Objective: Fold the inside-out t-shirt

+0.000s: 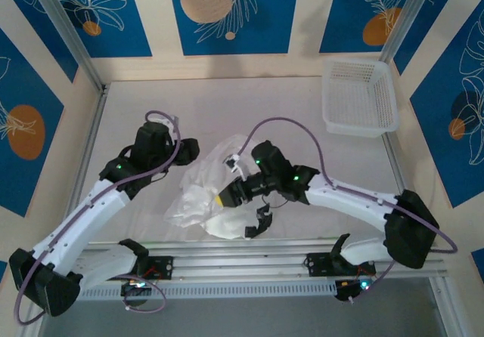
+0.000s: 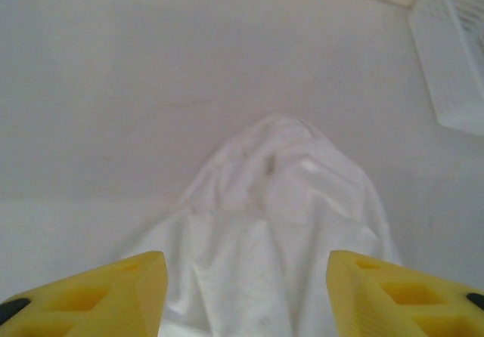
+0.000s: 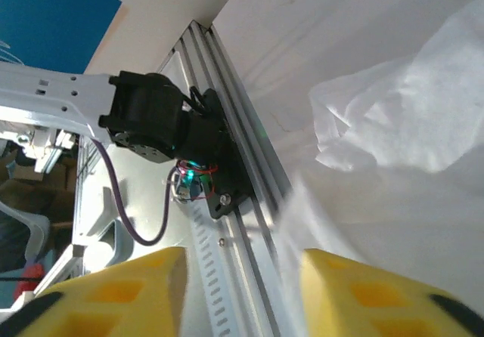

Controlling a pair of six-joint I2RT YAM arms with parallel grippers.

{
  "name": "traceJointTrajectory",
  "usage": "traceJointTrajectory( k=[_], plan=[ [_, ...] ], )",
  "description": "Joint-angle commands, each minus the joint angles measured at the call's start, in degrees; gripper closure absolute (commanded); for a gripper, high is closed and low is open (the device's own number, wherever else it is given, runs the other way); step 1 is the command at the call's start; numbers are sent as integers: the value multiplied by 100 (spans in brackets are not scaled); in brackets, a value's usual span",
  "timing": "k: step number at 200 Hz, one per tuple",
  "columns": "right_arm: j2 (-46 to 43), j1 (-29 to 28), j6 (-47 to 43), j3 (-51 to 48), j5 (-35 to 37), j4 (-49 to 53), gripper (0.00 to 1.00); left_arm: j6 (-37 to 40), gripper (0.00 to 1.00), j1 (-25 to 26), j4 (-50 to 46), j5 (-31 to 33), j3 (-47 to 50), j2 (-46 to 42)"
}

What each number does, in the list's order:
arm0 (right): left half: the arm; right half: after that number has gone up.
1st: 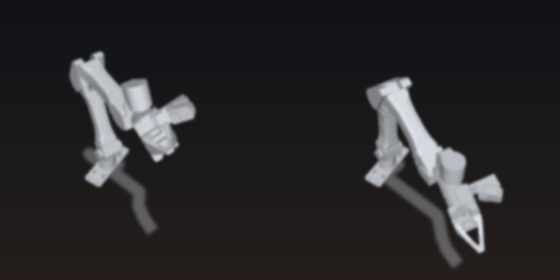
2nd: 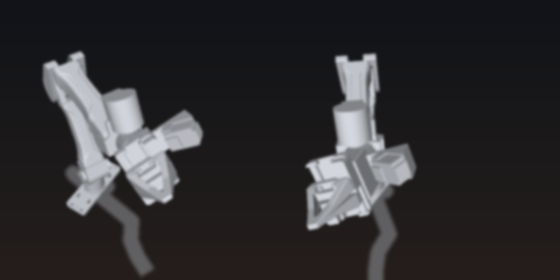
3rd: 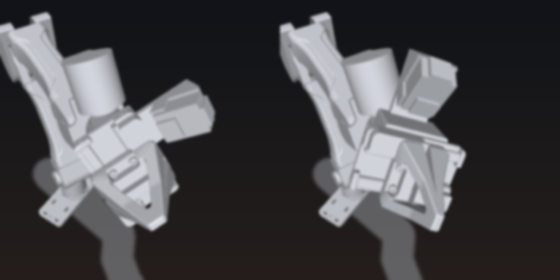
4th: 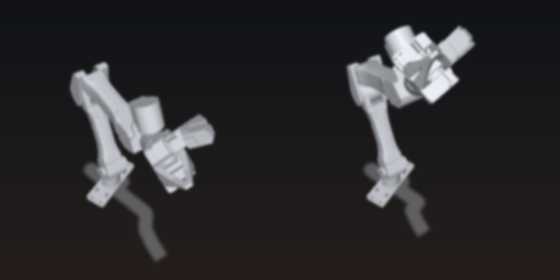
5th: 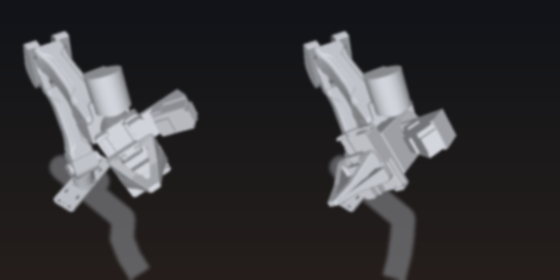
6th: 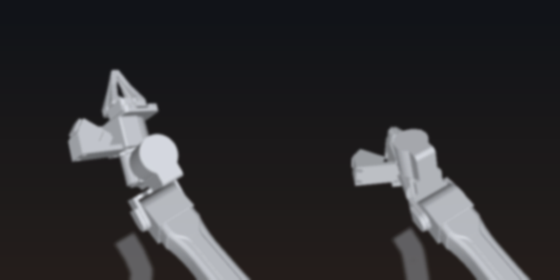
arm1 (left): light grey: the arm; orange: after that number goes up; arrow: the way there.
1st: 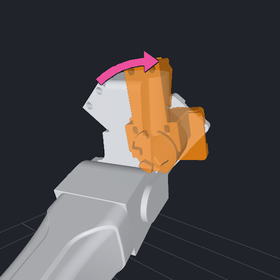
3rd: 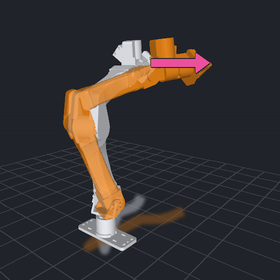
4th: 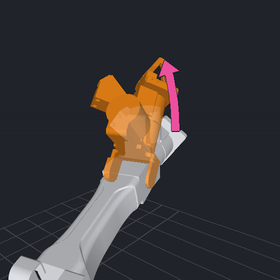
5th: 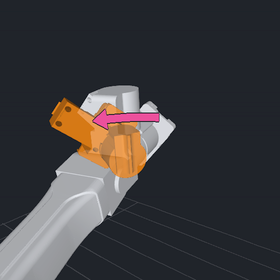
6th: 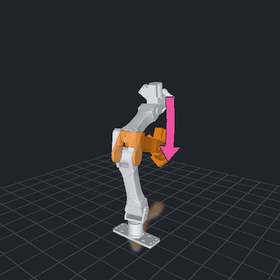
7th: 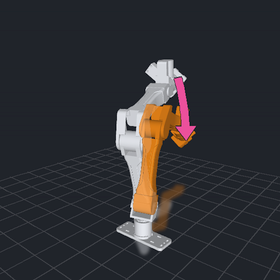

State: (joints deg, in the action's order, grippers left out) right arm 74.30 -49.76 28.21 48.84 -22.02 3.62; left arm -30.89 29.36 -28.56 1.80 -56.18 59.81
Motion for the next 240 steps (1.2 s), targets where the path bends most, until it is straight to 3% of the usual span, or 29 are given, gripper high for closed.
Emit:
traceJointTrajectory(
  k=[1,22,73,101,117,145,162,169,178,190,212,225,240],
  plan=[
    [-713,777,417,-265,1135,125,50,20,42,111,172,-1450,317,264],
    [-571,1208,710,-147,2106,1045,51,82,41,624,120,-1373,389,649],
    [857,923,1267,73,3122,1821,41,318,35,1608,210,-961,43,1848],
    [1250,880,1432,-66,2825,1582,46,752,32,1926,-262,-265,-629,2752],
    [1230,901,1478,-242,2364,1251,57,942,33,1984,-323,-194,-784,3136],
    [969,1118,1655,-567,1911,874,88,1171,53,1981,-479,53,-915,3532],
    [703,1229,1667,-794,1669,598,94,1284,87,1971,-505,231,-939,3464],
    [590,1247,1645,-888,1607,484,95,1296,100,1949,-409,76,-915,3346],
    [472,1258,1620,-1016,1571,355,95,1253,100,1880,-206,-376,-878,3137],
    [345,1267,1571,-1261,1517,90,96,931,100,1649,337,-1491,-736,2774],
    [308,1277,1431,-1977,1649,-709,98,-628,100,1072,2407,-3623,-38,2099],
    [313,1285,1249,-2117,1736,-742,96,-1203,100,936,3155,-4096,133,1934],
    [93,1275,1009,-1984,1691,-376,79,-1172,100,939,2982,-4211,59,1877]
  ],
)
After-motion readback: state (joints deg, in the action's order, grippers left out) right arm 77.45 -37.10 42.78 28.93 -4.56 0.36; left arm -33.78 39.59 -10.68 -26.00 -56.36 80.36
